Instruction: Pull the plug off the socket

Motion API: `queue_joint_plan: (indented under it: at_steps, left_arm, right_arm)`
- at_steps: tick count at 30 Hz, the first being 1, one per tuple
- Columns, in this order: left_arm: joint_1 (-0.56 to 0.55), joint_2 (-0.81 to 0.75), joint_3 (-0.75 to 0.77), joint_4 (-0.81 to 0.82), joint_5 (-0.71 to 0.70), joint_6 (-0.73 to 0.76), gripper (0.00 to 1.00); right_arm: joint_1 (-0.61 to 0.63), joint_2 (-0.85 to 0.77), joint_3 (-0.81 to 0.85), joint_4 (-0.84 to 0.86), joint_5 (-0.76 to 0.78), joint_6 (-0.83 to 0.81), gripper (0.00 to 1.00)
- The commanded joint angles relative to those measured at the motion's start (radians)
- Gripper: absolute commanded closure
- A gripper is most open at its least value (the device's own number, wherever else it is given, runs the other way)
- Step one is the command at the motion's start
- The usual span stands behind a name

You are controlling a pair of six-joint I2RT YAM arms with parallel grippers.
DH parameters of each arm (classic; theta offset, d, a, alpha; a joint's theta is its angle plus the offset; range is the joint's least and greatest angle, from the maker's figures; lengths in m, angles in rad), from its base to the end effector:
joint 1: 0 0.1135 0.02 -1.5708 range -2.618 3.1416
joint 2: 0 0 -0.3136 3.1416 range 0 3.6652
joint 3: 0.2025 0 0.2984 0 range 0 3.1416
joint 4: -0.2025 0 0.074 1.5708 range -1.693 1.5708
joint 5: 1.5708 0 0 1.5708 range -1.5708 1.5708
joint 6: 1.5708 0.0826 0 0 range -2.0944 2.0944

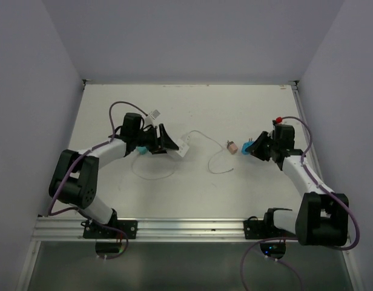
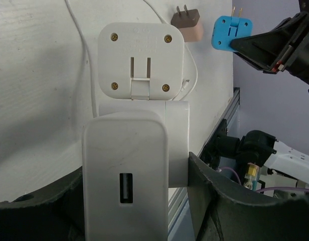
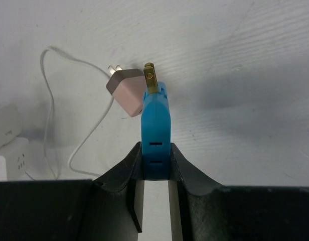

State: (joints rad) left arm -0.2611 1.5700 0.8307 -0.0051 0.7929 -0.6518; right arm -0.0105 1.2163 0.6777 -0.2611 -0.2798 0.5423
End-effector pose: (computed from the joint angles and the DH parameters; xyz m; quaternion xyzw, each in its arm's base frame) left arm 0.3454 -0.1532 0.1851 -0.0119 0.8588 -0.4807 0.1766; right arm 0.3000 0.0197 0.1992 0.1999 0.8970 0.2225 0.3254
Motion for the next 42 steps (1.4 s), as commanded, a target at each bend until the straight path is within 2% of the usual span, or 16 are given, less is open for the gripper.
queue_joint_plan:
  at_steps: [1, 7, 10, 11, 14, 15, 17, 20, 26, 31, 36, 42]
  left_arm:
    - [-0.023, 0.044, 0.004, 0.157, 0.060, -0.009, 1.00]
    - [-0.024, 0.120, 0.004, 0.212, 0.081, -0.040, 1.00]
    - [-0.029, 0.153, 0.001, 0.238, 0.107, -0.057, 1.00]
    - [-0.030, 0.159, 0.001, 0.241, 0.112, -0.055, 1.00]
    - [-0.043, 0.173, -0.002, 0.240, 0.120, -0.048, 1.00]
    - [-0.046, 0.177, -0.004, 0.240, 0.123, -0.045, 1.00]
    - [-0.047, 0.180, -0.011, 0.240, 0.131, -0.039, 1.00]
    - [-0.050, 0.182, -0.013, 0.240, 0.134, -0.028, 1.00]
    - [-0.073, 0.165, -0.007, 0.241, 0.132, 0.000, 1.00]
    - [-0.110, 0.130, 0.005, 0.231, 0.086, 0.059, 1.00]
    - [-0.150, 0.059, 0.010, 0.211, -0.001, 0.126, 1.00]
    - [-0.194, 0.004, 0.008, 0.221, -0.055, 0.170, 1.00]
  right_arm:
    - [-0.066, 0.008, -0.018, 0.089, -0.018, 0.077, 1.00]
    - [-0.097, 0.107, -0.053, 0.164, -0.077, 0.113, 1.00]
    - [-0.097, 0.146, -0.059, 0.180, -0.091, 0.116, 0.95]
    - [-0.097, 0.156, -0.063, 0.183, -0.096, 0.116, 0.91]
    - [-0.097, 0.143, -0.064, 0.166, -0.075, 0.104, 0.69]
    - [-0.097, 0.132, -0.061, 0.154, -0.068, 0.097, 0.58]
    - [-0.095, 0.105, -0.040, 0.114, -0.050, 0.078, 0.45]
    - [-0.095, 0.078, 0.000, 0.051, -0.033, 0.047, 0.37]
    - [-0.065, 0.020, 0.075, -0.041, 0.005, 0.039, 0.29]
    - [0.003, -0.018, 0.127, -0.050, 0.030, 0.076, 0.23]
    - [0.188, -0.006, 0.192, -0.052, 0.060, 0.131, 0.22]
    - [0.366, 0.074, 0.230, -0.020, 0.123, 0.280, 0.23]
